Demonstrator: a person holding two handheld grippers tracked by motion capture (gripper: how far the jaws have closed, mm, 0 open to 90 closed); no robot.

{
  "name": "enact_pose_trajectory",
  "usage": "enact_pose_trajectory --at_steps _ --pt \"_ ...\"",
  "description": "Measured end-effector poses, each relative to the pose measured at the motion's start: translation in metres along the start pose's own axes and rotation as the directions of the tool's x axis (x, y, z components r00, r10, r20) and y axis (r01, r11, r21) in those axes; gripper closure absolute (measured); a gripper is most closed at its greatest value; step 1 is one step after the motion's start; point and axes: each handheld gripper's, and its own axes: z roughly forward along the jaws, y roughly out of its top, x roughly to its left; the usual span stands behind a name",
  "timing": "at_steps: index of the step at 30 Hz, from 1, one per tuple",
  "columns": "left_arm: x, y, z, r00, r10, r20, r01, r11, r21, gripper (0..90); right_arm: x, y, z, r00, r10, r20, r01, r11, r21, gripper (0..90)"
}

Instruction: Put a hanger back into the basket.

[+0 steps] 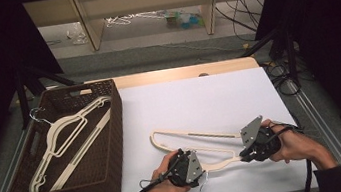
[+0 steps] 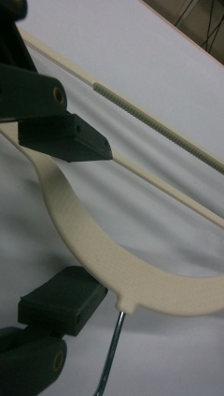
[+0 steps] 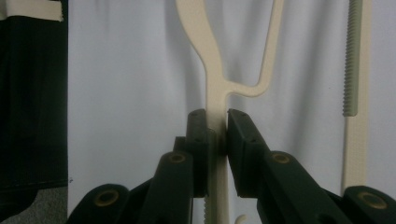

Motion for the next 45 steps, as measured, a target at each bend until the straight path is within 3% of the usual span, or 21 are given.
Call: enact_pose_trajectory --at_steps 3,5,6,8,12,13,16,18,20,25,28,30,32,34,37,38,39,41,42,44,45 --pt "0.001 0.001 0.001 0.9985 0.039 0.038 -0.038 0.9992 -0.015 41.7 -0.001 -0.001 0.002 1.0 -0.009 0.001 0.009 1.0 0.008 79.6" --pt "0.002 0.002 0.0 0.9963 0.065 0.055 -0.063 0.9973 -0.037 50.3 -0.002 -0.002 0.003 1.0 -0.004 -0.002 0.004 1.0 0.013 79.5" --pt "0.003 0.004 0.0 0.9905 0.104 0.09 -0.099 0.9936 -0.054 52.6 -0.002 -0.002 0.003 1.0 -0.004 -0.005 0.004 1.0 0.011 79.5" --pt "0.004 0.005 -0.003 0.9891 0.117 0.09 -0.112 0.992 -0.058 57.3 -0.002 -0.003 0.003 0.9999 0.005 -0.014 -0.005 1.0 0.005 79.6" --pt "0.01 0.009 -0.01 0.9803 0.173 0.096 -0.164 0.9818 -0.097 63.8 -0.003 -0.004 0.003 0.9999 -0.002 -0.014 0.002 1.0 0.005 79.9" --pt "0.011 0.01 -0.012 0.9788 0.189 0.079 -0.18 0.9779 -0.106 65.6 -0.003 -0.004 0.003 0.9998 0.002 -0.018 -0.001 1.0 0.007 80.0" --pt "0.013 0.014 -0.016 0.9619 0.26 0.086 -0.25 0.9623 -0.107 69.8 -0.003 -0.005 0.0 0.9993 0.028 -0.026 -0.029 1.0 -0.01 80.0" --pt "0.015 0.017 -0.018 0.9568 0.28 0.08 -0.27 0.9561 -0.115 71.9 -0.004 -0.007 -0.001 0.9995 0.02 -0.026 -0.02 1.0 -0.018 79.9" --pt "0.017 0.019 -0.021 0.954 0.29 0.076 -0.28 0.9519 -0.125 73.6 -0.003 -0.008 -0.005 0.998 0.056 -0.027 -0.057 0.998 -0.03 79.3" --pt "0.025 0.03 -0.031 0.9465 0.318 0.053 -0.308 0.94 -0.147 78.9 -0.004 -0.01 -0.016 0.9936 0.109 0.029 -0.106 0.991 -0.083 64.1" --pt "0.028 0.038 -0.035 0.9377 0.343 0.052 -0.336 0.9345 -0.119 81.5 -0.008 -0.009 -0.025 0.9789 0.177 0.102 -0.161 0.975 -0.152 50.8" --pt "0.029 0.045 -0.039 0.9405 0.335 0.054 -0.329 0.9385 -0.106 83.4 -0.008 -0.008 -0.031 0.9696 0.211 0.123 -0.185 0.963 -0.194 46.8" --pt "0.031 0.051 -0.041 0.9445 0.324 0.053 -0.32 0.9441 -0.082 85.1 -0.008 -0.007 -0.036 0.9656 0.216 0.145 -0.18 0.957 -0.229 43.1" --pt "0.036 0.055 -0.043 0.9609 0.271 0.058 -0.266 0.9608 -0.077 85.5 -0.007 -0.006 -0.043 0.9541 0.247 0.17 -0.2 0.947 -0.253 41.0" --pt "0.044 0.058 -0.046 0.976 0.209 0.06 -0.205 0.9765 -0.066 85.5 -0.004 -0.003 -0.055 0.9373 0.267 0.224 -0.2 0.938 -0.281 38.4" --pt "0.048 0.058 -0.046 0.9844 0.165 0.059 -0.162 0.9847 -0.066 85.5 -0.004 -0.003 -0.058 0.9341 0.269 0.234 -0.194 0.934 -0.3 38.2" --pt "0.052 0.058 -0.048 0.9874 0.143 0.067 -0.14 0.9888 -0.053 85.6 -0.003 -0.003 -0.063 0.9286 0.288 0.234 -0.205 0.924 -0.324 37.2" --pt "0.059 0.058 -0.05 0.9937 0.082 0.077 -0.078 0.9959 -0.046 85.5 -0.002 -0.003 -0.069 0.9265 0.298 0.23 -0.21 0.916 -0.34 36.0" --pt "0.063 0.057 -0.051 0.9956 0.021 0.091 -0.018 0.999 -0.042 85.5 -0.002 -0.002 -0.071 0.9234 0.305 0.233 -0.21 0.91 -0.358 35.3" --pt "0.07 0.057 -0.054 0.9949 -0.027 0.097 0.03 0.9991 -0.029 85.5 -0.001 -0.002 -0.071 0.9144 0.322 0.245 -0.219 0.903 -0.369 33.3" --pt "0.075 0.056 -0.057 0.9931 -0.075 0.09 0.078 0.9964 -0.033 85.5 -0.002 -0.002 -0.07 0.9112 0.327 0.251 -0.221 0.902 -0.372 32.7"
